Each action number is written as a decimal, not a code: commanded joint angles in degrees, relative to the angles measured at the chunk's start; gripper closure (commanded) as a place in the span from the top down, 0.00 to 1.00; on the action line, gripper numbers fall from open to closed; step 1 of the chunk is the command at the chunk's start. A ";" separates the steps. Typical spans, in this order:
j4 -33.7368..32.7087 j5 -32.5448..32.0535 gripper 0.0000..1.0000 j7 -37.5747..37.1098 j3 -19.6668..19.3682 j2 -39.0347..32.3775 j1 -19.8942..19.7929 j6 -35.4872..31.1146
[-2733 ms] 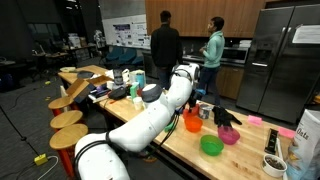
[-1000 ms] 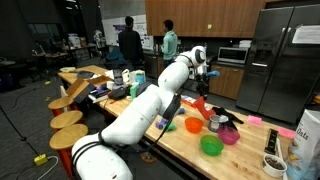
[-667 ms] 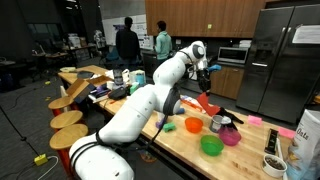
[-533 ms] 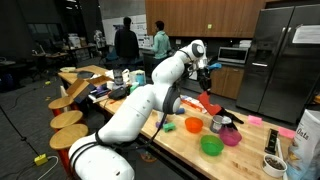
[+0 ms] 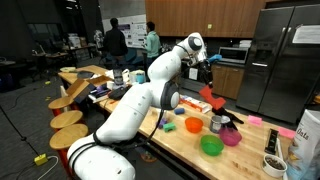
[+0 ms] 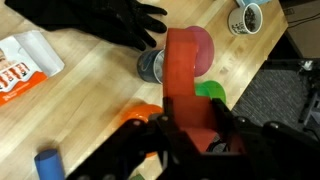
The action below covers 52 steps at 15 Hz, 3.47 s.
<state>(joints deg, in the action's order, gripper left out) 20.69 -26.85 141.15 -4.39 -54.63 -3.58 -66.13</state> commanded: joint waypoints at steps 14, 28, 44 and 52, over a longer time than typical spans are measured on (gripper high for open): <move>1.71 14.72 0.42 -22.48 4.72 1.35 0.65 1.71; 2.93 -7.93 0.17 10.64 -9.29 7.24 4.15 -10.30; 19.10 -18.53 0.17 8.17 10.53 13.41 -5.79 -58.58; 14.41 -16.94 0.17 3.79 14.33 9.97 -9.17 -64.49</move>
<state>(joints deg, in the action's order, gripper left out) 35.69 -45.51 148.55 9.42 -44.46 -11.97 -130.95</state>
